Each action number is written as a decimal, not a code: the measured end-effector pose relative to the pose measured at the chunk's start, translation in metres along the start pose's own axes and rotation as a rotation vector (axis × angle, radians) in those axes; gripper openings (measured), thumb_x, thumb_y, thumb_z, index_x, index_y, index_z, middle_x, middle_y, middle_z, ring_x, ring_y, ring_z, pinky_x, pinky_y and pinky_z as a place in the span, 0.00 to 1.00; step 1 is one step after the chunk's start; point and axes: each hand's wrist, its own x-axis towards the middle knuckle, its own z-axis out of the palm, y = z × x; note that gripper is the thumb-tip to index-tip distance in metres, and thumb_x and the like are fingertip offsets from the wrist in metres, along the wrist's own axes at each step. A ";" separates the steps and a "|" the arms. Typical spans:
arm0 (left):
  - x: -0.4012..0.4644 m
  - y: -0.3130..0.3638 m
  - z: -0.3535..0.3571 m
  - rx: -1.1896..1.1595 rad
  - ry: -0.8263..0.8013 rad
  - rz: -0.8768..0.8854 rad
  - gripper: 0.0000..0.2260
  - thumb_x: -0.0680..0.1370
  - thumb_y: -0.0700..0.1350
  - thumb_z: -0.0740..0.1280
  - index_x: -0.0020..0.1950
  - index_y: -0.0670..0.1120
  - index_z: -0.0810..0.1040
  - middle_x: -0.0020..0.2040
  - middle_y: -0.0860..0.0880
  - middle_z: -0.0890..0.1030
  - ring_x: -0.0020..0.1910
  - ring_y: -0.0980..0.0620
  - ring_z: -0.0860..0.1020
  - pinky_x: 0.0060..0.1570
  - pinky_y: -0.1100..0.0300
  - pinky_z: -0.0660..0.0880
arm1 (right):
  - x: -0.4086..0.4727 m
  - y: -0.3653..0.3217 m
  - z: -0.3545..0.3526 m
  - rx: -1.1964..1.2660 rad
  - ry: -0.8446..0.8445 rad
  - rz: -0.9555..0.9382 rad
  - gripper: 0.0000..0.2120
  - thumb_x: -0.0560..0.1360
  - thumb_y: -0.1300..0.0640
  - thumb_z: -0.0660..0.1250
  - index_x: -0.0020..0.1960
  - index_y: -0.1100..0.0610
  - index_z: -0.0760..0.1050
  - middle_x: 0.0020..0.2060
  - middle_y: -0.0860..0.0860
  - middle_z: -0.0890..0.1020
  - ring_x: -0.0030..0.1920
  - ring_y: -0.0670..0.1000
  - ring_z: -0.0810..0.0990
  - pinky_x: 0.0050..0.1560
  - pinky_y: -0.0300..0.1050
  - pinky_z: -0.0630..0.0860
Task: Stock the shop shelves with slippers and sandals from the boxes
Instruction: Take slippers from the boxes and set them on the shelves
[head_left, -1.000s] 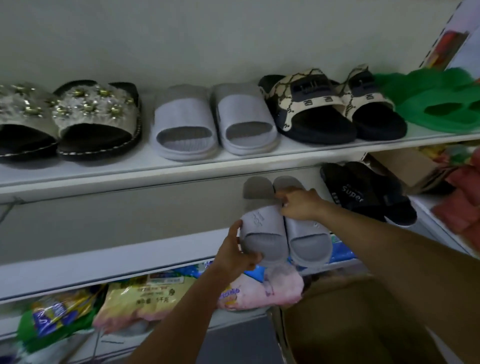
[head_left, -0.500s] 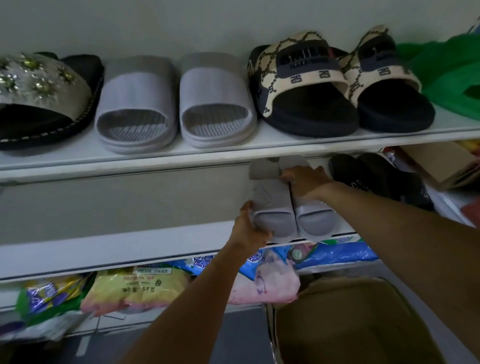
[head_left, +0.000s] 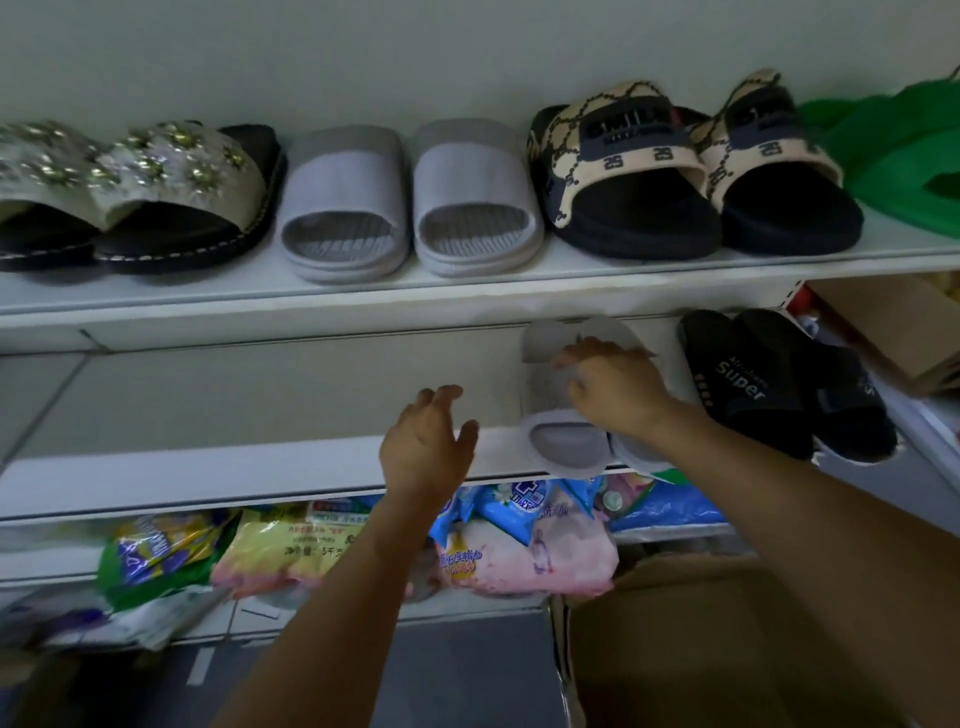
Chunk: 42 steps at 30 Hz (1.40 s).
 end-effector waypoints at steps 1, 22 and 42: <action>-0.007 -0.010 -0.011 -0.004 0.023 0.019 0.19 0.76 0.53 0.65 0.67 0.52 0.73 0.60 0.50 0.77 0.56 0.47 0.78 0.51 0.51 0.76 | -0.008 -0.012 -0.003 0.013 0.011 -0.012 0.18 0.77 0.55 0.59 0.67 0.50 0.71 0.61 0.56 0.75 0.59 0.58 0.75 0.57 0.50 0.70; -0.296 -0.306 -0.288 0.311 0.329 -0.100 0.21 0.75 0.60 0.61 0.63 0.50 0.76 0.52 0.48 0.80 0.51 0.44 0.78 0.45 0.51 0.76 | -0.146 -0.415 0.005 0.204 0.088 -0.473 0.18 0.79 0.47 0.59 0.67 0.47 0.68 0.62 0.48 0.72 0.62 0.52 0.70 0.56 0.48 0.68; -0.447 -0.613 -0.431 0.152 0.334 -0.701 0.18 0.78 0.51 0.65 0.67 0.47 0.73 0.59 0.47 0.79 0.56 0.49 0.77 0.51 0.56 0.75 | -0.126 -0.808 0.105 0.304 -0.202 -0.851 0.12 0.77 0.50 0.61 0.60 0.46 0.74 0.57 0.47 0.74 0.57 0.51 0.75 0.52 0.49 0.74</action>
